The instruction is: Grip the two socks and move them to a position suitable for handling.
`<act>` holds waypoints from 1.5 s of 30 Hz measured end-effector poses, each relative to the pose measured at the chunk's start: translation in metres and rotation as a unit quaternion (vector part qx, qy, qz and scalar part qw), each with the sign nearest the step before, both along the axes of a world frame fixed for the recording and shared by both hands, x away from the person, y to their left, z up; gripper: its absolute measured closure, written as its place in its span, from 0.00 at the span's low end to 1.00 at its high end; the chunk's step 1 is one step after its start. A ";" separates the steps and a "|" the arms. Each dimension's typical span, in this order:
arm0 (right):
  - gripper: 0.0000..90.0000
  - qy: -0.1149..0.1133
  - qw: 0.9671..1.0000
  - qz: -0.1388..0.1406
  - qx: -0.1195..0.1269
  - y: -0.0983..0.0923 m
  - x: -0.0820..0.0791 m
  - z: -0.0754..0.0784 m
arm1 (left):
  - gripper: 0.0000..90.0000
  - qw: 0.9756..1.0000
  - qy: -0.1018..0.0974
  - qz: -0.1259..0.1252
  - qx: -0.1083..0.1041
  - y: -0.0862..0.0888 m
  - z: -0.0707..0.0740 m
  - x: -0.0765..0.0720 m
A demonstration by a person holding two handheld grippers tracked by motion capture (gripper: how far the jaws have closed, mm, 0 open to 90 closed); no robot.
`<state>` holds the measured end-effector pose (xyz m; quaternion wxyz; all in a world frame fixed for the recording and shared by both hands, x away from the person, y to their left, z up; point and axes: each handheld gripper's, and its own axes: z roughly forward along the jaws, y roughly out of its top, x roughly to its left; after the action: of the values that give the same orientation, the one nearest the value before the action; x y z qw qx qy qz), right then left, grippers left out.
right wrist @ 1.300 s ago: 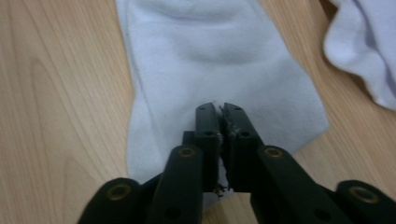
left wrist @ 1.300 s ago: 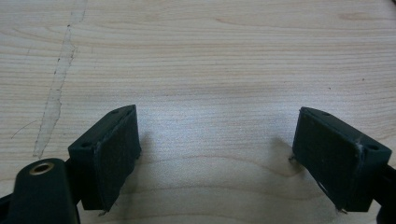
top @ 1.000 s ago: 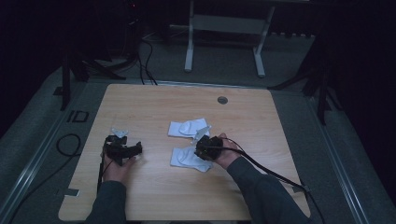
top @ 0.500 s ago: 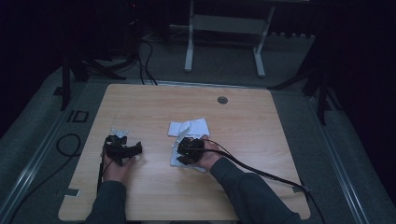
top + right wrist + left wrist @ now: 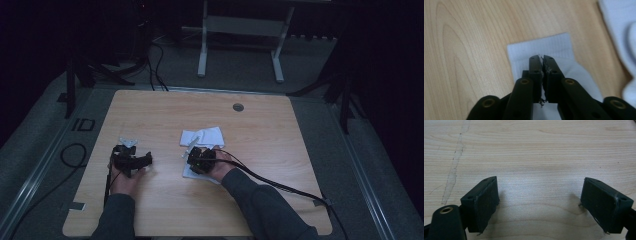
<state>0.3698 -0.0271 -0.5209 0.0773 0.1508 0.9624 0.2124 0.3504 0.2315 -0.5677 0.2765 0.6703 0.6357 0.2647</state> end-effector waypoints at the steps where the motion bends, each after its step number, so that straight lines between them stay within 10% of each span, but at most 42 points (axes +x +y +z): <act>1: 0.96 -0.005 1.000 -0.003 0.002 -0.001 0.000 0.002 | 0.17 1.000 0.000 0.000 0.000 0.000 0.000 0.000; 14: 0.96 -0.070 0.996 -0.044 0.041 -0.050 -0.005 0.054 | 0.17 1.000 0.001 0.000 0.000 0.000 0.000 0.000; 27: 0.96 -0.061 0.989 -0.126 0.042 -0.130 -0.002 0.040 | 0.17 1.000 0.001 -0.001 0.000 0.000 0.000 0.000; 40: 0.75 -0.100 0.980 -0.166 0.043 -0.156 -0.004 0.054 | 0.17 1.000 0.000 0.000 0.000 0.000 0.000 0.000; 45: 0.70 -0.087 0.984 -0.154 0.037 -0.151 -0.006 0.047 | 0.17 1.000 0.000 -0.001 0.000 0.000 0.000 0.000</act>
<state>0.3639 -0.1780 -0.4737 0.1873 0.2805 0.9088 0.2455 0.3504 0.2315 -0.5677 0.2766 0.6708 0.6354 0.2642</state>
